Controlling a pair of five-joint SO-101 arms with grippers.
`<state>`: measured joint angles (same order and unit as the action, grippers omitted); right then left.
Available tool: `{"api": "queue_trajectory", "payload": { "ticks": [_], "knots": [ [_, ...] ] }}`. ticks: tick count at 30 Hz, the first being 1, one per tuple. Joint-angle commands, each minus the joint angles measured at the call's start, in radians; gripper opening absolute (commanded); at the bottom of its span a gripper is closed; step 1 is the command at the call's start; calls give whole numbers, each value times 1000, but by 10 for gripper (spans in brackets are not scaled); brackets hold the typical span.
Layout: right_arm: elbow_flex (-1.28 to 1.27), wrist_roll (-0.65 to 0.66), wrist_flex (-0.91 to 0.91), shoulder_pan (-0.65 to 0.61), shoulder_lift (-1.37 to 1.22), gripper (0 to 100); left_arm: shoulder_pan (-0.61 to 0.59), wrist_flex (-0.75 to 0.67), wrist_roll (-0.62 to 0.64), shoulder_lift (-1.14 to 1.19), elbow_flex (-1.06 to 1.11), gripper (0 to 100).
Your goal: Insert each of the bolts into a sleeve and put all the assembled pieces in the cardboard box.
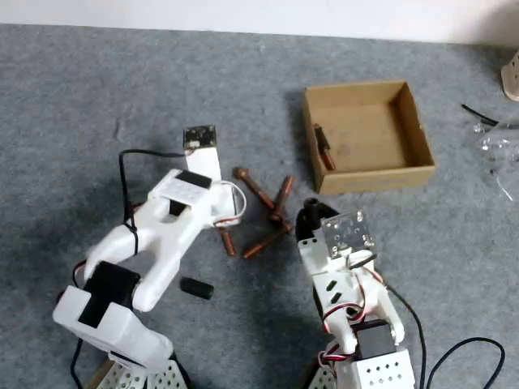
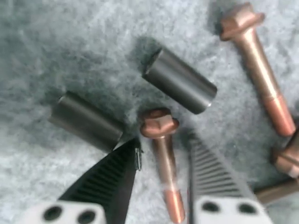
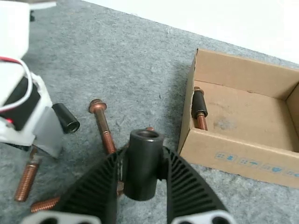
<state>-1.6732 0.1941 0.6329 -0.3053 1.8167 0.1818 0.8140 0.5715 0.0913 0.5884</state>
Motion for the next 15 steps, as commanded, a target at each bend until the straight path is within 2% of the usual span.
{"api": "queue_trajectory", "payload": {
  "ticks": [1, 6, 15],
  "knots": [
    [-91, -3, -39, 16, 22, 5, -50, -23, -6, 22, -15, 5],
    [-91, -3, -39, 18, 22, 5, -45, -18, -72, 41, -30, 6],
    [-91, 38, -42, 13, 22, 5, -42, -15, -75, 39, -27, 6]
  ]
}}
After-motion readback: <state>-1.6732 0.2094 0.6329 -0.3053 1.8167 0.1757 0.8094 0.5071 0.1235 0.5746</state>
